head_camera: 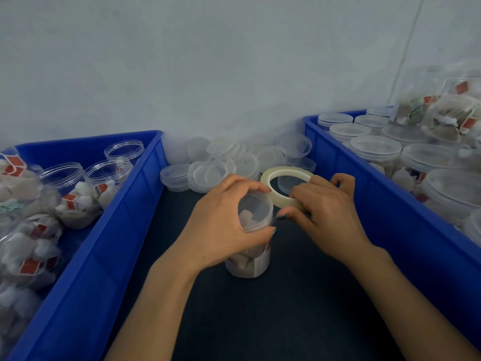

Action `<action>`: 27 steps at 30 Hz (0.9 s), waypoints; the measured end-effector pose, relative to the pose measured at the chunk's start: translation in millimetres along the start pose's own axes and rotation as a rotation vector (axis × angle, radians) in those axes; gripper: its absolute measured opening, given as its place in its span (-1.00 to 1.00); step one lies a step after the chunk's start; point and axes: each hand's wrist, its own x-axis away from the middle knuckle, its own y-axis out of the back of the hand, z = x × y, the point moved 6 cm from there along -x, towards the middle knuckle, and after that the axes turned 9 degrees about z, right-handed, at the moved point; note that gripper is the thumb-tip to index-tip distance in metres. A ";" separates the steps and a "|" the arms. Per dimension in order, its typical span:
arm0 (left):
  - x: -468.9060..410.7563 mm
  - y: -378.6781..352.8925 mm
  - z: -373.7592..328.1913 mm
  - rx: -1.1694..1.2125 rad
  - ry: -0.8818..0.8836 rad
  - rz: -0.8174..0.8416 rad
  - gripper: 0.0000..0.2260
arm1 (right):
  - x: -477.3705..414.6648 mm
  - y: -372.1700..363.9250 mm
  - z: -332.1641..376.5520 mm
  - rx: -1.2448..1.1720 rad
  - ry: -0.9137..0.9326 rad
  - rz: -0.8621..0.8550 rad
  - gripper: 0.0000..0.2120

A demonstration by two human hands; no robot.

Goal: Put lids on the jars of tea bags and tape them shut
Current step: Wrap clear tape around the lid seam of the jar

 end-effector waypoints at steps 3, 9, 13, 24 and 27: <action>-2.1 0.9 1.0 0.001 -0.012 0.011 -0.49 | 0.1 -3.9 4.3 -0.001 -0.043 -0.022 -0.47; -13.5 1.0 -3.9 0.002 0.020 -0.036 -0.59 | 2.1 -9.1 10.1 -0.008 -0.084 -0.001 -0.79; -6.9 1.3 -5.0 -0.138 0.041 -0.079 -0.43 | 2.3 -5.5 8.9 -0.007 -0.073 0.001 -0.72; 6.7 0.9 -6.3 -0.571 0.485 0.023 -0.09 | 2.2 -3.3 9.2 0.011 -0.087 -0.003 -0.65; 2.5 1.5 -4.7 -0.584 0.434 0.046 -0.09 | 2.3 -3.6 8.1 0.015 -0.083 0.006 -0.62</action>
